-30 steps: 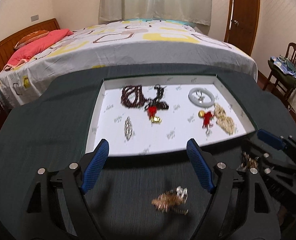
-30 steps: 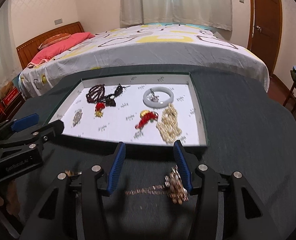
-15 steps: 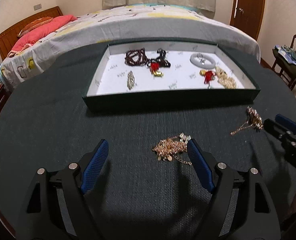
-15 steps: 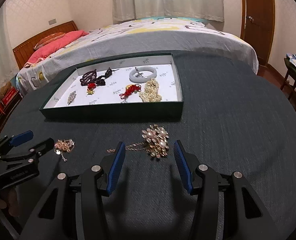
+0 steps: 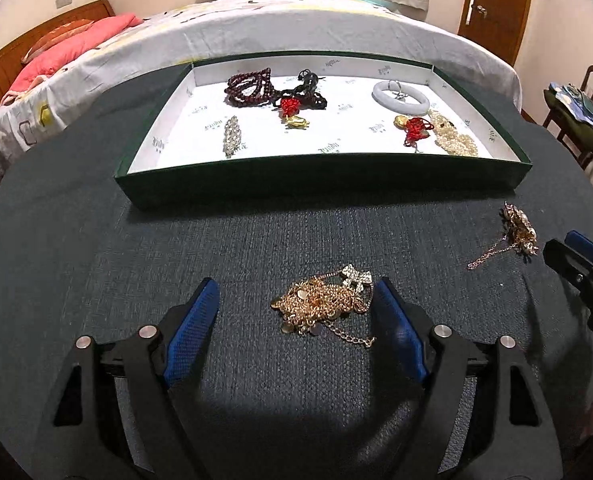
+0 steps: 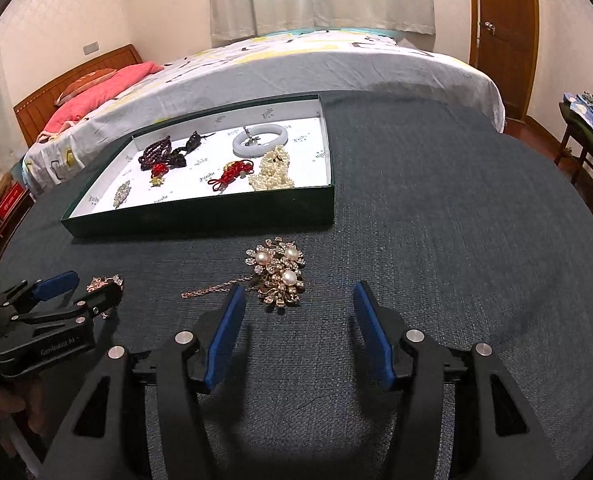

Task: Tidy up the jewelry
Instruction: 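Grasp the gold chain necklace with the left tool while the right tool grasps the pearl-flower brooch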

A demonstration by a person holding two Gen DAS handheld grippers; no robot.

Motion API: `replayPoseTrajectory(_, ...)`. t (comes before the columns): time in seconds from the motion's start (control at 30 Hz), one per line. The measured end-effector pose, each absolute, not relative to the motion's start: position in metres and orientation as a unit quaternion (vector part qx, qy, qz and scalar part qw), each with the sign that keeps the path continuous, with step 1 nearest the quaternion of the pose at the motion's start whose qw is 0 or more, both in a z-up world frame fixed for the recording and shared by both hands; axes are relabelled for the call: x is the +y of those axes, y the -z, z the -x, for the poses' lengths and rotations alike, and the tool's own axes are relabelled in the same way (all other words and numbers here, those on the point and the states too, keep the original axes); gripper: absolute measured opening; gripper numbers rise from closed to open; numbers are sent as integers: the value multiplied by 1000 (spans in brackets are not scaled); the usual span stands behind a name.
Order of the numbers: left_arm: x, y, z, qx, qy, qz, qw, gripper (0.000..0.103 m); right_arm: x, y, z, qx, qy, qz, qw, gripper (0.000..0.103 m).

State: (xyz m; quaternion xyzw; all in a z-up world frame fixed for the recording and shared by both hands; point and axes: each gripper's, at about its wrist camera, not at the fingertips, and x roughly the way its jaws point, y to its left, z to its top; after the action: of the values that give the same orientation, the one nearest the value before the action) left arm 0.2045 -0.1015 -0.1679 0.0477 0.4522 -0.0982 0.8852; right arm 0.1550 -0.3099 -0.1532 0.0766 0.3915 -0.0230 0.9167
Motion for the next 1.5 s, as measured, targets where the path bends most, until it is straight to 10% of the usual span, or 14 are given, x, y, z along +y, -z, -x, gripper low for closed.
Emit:
replayPoseTrajectory(0.4, -104, 163, -197, 441, 140, -59, 885, 19, -309, 159, -156, 397, 22, -77, 914, 56)
replayPoseTrajectory(1.37, -63, 153, -202, 437, 126, -36, 890, 13, -295, 168, -191, 420, 18, -52, 906, 56)
replayPoseTrajectory(1.5, -60, 156, -204, 440, 127, -30, 888, 13, -296, 167, -189, 420, 21, -49, 906, 36)
